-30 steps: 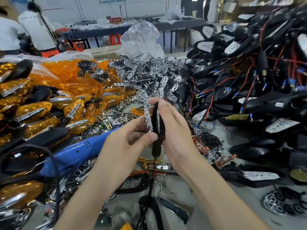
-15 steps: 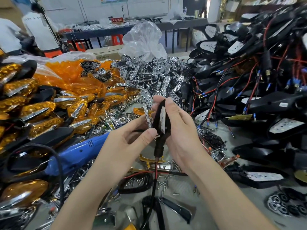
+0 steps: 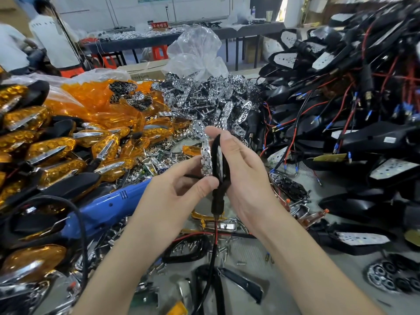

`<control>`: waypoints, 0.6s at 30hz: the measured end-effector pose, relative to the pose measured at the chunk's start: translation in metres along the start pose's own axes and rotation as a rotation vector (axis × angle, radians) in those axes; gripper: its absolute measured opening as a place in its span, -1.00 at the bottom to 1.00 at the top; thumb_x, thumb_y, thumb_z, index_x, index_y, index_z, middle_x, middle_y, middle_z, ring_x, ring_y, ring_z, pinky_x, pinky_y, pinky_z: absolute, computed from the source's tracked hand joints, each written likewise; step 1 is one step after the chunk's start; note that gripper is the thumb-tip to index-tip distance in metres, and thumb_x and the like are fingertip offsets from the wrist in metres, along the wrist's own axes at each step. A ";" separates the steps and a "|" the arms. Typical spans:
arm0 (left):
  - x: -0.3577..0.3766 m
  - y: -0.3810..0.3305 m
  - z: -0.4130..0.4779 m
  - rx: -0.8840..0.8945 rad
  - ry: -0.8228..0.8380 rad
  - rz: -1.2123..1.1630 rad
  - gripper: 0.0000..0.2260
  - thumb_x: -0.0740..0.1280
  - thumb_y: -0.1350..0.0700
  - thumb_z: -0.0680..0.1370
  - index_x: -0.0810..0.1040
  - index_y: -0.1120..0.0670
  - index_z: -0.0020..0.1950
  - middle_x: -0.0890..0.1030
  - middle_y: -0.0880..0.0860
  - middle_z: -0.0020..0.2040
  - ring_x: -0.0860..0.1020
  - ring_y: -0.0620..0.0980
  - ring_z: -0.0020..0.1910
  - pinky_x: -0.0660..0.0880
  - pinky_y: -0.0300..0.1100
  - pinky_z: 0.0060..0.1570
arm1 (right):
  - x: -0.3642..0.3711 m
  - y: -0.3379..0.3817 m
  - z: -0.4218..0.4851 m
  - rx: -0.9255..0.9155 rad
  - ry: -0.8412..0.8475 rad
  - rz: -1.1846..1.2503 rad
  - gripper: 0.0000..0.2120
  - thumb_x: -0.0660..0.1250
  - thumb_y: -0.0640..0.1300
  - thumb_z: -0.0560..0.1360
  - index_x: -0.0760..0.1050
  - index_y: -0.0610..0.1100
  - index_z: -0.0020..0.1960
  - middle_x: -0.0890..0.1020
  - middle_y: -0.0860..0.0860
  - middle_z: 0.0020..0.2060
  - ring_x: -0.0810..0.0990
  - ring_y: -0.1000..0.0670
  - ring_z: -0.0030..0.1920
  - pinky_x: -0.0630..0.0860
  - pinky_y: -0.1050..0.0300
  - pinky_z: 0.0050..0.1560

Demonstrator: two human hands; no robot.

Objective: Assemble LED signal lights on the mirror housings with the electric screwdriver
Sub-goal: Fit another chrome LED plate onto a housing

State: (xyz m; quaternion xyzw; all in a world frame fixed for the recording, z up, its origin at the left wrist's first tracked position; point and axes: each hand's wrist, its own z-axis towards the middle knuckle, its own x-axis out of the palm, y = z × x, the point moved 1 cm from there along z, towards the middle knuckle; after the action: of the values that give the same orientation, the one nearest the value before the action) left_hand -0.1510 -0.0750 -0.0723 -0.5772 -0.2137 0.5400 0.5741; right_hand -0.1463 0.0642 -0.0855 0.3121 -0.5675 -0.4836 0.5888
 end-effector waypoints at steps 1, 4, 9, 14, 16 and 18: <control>0.000 0.001 0.000 -0.006 -0.008 0.004 -0.72 0.40 -0.16 0.40 0.53 -0.54 0.00 0.70 -0.24 -0.04 0.66 -0.25 -0.03 0.48 -0.46 -0.02 | 0.000 -0.001 0.000 0.006 0.002 -0.003 -0.71 0.24 0.22 0.55 0.70 0.19 0.08 0.64 0.08 -0.11 0.59 -0.01 0.00 0.51 0.00 0.02; 0.002 0.005 0.000 -0.024 -0.044 0.031 -0.74 0.40 -0.13 0.43 0.51 -0.45 0.05 0.68 -0.30 0.00 0.64 -0.29 -0.01 0.49 -0.46 -0.03 | 0.000 -0.002 0.001 0.023 -0.001 0.007 -0.72 0.25 0.22 0.54 0.70 0.20 0.06 0.62 0.02 -0.07 0.58 -0.05 0.02 0.50 -0.04 0.05; 0.007 0.009 0.001 -0.032 -0.079 0.138 -0.69 0.39 -0.04 0.55 0.46 -0.40 0.19 0.64 -0.26 0.11 0.60 -0.30 0.06 0.53 -0.14 0.17 | -0.002 -0.005 0.002 0.063 -0.003 0.042 -0.73 0.26 0.19 0.61 0.71 0.15 0.07 0.55 -0.07 -0.04 0.53 -0.07 -0.03 0.51 0.00 -0.04; 0.008 0.011 0.001 -0.055 -0.086 0.168 -0.67 0.36 -0.08 0.55 0.46 -0.35 0.29 0.61 -0.24 0.13 0.58 -0.31 0.10 0.52 -0.05 0.24 | -0.002 -0.006 0.004 0.109 -0.024 0.056 -0.70 0.20 0.12 0.67 0.71 0.12 0.03 0.53 -0.11 -0.06 0.51 -0.09 -0.08 0.49 -0.02 -0.04; 0.010 0.010 0.001 -0.062 -0.097 0.173 -0.64 0.35 -0.12 0.52 0.44 -0.36 0.30 0.60 -0.25 0.11 0.57 -0.33 0.10 0.51 -0.06 0.24 | -0.002 -0.006 0.004 0.125 -0.033 0.072 -0.69 0.19 0.09 0.68 0.71 0.08 0.04 0.53 -0.12 -0.07 0.52 -0.09 -0.11 0.51 -0.03 -0.04; 0.012 0.011 0.002 -0.068 -0.121 0.190 -0.55 0.34 -0.14 0.50 0.45 -0.21 0.40 0.59 -0.24 0.11 0.57 -0.31 0.09 0.52 -0.06 0.23 | -0.002 -0.006 0.004 0.130 -0.045 0.094 -0.69 0.19 0.07 0.69 0.69 0.02 0.08 0.56 -0.09 -0.13 0.55 -0.04 -0.18 0.55 0.03 -0.11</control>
State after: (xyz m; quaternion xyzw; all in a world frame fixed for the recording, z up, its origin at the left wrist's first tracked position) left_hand -0.1529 -0.0668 -0.0862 -0.5804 -0.2105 0.6184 0.4863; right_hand -0.1514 0.0646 -0.0908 0.3119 -0.6249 -0.4244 0.5763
